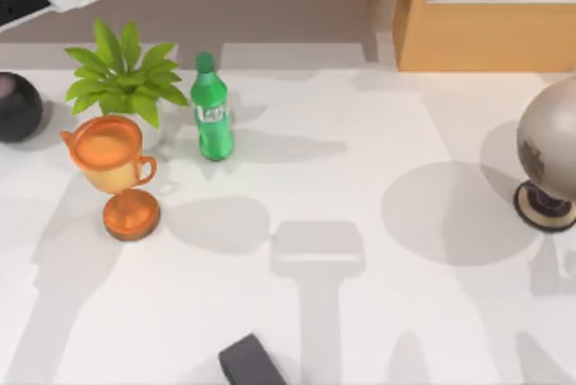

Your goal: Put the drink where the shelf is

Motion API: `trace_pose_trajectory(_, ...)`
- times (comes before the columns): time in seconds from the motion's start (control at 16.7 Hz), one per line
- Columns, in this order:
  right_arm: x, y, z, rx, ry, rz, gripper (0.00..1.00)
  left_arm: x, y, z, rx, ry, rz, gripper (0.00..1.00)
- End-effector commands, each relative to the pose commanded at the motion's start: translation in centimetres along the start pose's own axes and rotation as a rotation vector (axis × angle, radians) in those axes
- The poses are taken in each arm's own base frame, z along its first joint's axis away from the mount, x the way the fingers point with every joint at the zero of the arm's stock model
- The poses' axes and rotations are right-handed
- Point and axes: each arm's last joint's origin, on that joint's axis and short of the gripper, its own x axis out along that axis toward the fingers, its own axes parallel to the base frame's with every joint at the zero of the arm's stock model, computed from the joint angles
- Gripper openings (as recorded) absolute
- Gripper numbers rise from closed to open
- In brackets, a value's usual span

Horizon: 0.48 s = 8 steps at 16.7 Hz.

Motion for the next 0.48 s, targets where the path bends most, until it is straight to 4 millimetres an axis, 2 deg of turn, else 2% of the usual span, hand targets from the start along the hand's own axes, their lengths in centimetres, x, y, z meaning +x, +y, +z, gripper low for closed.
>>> trace_pose_trajectory(0.18, 0.00, 0.00, 0.00, 0.000, 0.000, 0.000, 1.00, 0.00, 0.00, 0.00, 0.000, 0.000, 0.000, 0.00)
trace_pose_trajectory(0.48, 0.00, 0.00, 0.00, 0.000, 0.000, 0.000, 1.00, 0.00, 0.00, 0.00, 0.000, 0.000, 0.000, 0.38)
